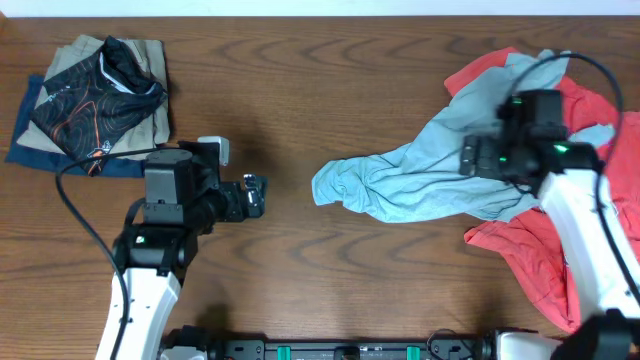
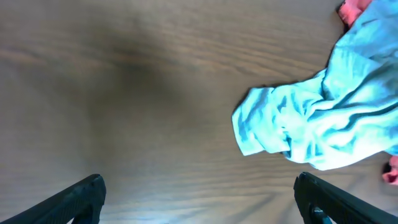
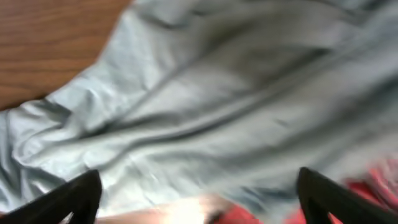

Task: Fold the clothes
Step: 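Pull the light blue t-shirt leftward out of the pile with right gripper, then grasp the blue shirt's left end with the left gripper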

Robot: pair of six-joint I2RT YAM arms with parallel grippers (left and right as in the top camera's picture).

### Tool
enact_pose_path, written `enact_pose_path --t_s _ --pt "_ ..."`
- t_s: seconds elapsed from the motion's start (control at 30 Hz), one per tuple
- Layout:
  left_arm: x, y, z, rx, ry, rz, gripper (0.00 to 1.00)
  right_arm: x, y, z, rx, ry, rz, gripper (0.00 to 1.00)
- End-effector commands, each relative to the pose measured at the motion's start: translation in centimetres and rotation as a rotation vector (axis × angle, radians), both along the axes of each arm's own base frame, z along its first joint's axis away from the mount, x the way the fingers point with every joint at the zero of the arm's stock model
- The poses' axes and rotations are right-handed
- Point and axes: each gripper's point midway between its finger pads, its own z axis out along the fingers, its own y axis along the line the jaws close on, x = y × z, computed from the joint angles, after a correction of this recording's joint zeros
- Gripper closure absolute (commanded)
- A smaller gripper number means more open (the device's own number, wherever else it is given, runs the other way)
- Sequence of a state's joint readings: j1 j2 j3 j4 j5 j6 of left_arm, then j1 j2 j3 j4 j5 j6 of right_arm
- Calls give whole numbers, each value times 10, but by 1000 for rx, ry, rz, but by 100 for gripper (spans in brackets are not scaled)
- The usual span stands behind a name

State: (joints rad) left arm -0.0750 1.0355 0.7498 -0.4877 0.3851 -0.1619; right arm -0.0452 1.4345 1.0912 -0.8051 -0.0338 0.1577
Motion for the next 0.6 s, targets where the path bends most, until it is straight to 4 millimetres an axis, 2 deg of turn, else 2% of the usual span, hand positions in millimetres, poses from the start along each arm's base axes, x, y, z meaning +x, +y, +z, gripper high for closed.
enact_pose_path --t_s 0.0,0.17,0.4,0.57 --pt "3 -16 -5 -75 61 -7 2 -12 -22 7 -17 9 -66 1" --pt "4 -49 -35 -62 143 -108 2 -28 -40 3 6 63 -139 1" --pt "2 -105 -83 -59 241 -229 2 -34 -40 1 17 86 -142 1" --pt "7 -145 -109 -83 236 -287 2 -34 -38 1 28 89 -138 1"
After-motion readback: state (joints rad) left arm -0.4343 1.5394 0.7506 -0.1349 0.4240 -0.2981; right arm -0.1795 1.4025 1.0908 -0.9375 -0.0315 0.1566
